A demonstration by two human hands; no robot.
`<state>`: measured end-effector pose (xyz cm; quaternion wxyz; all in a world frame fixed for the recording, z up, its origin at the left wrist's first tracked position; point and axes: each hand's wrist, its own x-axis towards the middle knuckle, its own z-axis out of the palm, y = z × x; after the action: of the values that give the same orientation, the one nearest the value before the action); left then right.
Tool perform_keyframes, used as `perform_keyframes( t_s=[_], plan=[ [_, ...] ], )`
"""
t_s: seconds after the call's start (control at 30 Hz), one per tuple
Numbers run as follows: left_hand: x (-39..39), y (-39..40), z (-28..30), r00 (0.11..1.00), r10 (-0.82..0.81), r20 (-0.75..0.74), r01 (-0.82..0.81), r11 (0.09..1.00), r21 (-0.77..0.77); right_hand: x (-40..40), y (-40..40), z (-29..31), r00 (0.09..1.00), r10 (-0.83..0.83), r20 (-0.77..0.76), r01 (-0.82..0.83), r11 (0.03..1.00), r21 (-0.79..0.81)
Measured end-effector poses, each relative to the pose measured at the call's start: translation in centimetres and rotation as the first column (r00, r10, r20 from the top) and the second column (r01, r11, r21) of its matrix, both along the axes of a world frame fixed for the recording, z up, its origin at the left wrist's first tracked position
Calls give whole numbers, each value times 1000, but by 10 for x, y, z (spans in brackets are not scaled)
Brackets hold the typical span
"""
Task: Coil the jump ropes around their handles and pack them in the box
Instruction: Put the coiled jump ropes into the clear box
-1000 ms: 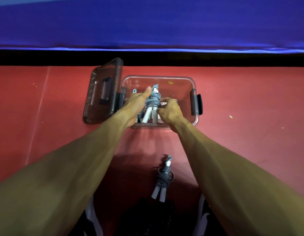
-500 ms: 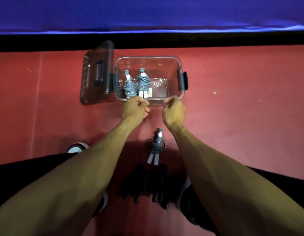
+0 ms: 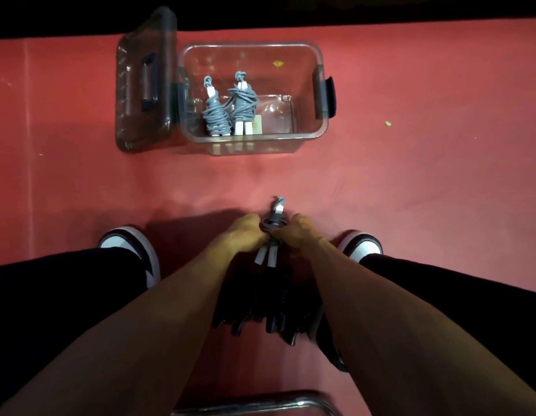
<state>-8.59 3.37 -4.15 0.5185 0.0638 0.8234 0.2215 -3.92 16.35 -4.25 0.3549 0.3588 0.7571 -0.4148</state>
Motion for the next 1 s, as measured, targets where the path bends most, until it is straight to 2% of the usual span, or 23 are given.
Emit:
perform_keyframes(
  t_s=[0.2, 0.37, 0.5, 0.57, 0.63, 0.7, 0.8, 0.9, 1.0],
  plan=[
    [1, 7, 0, 1000, -2, 10, 2, 999, 44, -2, -5, -23, 997, -75, 12, 75, 997, 15],
    [-3, 4, -11, 999, 6, 48, -9, 997, 78, -4, -3, -26, 998, -54, 38, 52, 997, 64],
    [-2, 4, -12, 987, 95, 130, -107, 991, 85, -3, -2, -34, 984, -177, 27, 178, 984, -21],
    [-3, 4, -1, 986, 129, 108, -138, 987, 84, -3, 0, -39, 977, -212, 2, 212, 976, -48],
    [-6, 2, 6, 982, 176, 69, -182, 979, 87, -11, 1, -24, 976, -216, -35, 212, 972, -102],
    [-8, 0, 12, 959, 274, 67, -280, 955, 102, -22, 6, -3, 987, -145, -74, 127, 972, -200],
    [-15, -4, 34, 901, 422, 100, -433, 886, 165, -45, 14, 33, 988, -51, -145, 12, 966, -258],
    [-32, -7, 65, 880, 458, 126, -475, 847, 239, -63, 19, 58, 978, -61, -200, -4, 951, -308],
    [-58, -5, 97, 892, 449, 58, -443, 840, 315, -85, 25, 93, 946, -171, -276, 70, 937, -341]
  ],
)
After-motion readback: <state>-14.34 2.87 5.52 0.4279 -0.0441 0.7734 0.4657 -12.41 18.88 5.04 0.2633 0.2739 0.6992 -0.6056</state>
